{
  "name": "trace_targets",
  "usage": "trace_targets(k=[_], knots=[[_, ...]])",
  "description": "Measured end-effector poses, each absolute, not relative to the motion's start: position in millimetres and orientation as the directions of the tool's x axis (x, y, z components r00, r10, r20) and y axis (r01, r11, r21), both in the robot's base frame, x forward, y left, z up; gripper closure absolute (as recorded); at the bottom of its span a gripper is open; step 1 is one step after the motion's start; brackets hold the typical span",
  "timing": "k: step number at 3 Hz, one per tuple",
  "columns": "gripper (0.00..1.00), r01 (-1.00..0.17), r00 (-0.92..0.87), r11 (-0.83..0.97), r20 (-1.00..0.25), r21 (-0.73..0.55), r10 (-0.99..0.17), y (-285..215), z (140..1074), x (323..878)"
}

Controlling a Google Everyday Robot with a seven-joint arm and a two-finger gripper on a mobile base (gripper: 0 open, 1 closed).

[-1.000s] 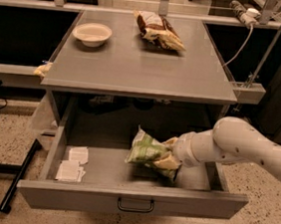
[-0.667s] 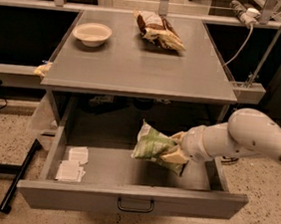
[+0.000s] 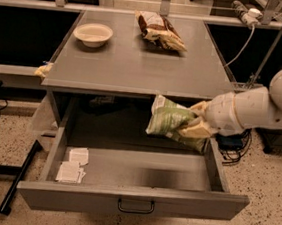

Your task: Pick green jalapeno chip bag from top drawer and place on counter

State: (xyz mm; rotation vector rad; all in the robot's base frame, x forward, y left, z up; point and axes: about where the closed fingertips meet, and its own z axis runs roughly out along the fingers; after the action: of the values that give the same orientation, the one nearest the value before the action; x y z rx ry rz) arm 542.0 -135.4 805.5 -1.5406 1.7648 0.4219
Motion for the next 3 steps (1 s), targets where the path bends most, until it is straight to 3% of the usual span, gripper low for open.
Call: trace_targets(k=[1,3], knots=[[1.00,-0.901,0.114,0.229,-0.708,-0.370,-0.697,-135.5,895.5,564.0],[1.00,-0.894,0.146,0.207,-0.695,-0.398,-0.704,-125.7,898.0,593.8]])
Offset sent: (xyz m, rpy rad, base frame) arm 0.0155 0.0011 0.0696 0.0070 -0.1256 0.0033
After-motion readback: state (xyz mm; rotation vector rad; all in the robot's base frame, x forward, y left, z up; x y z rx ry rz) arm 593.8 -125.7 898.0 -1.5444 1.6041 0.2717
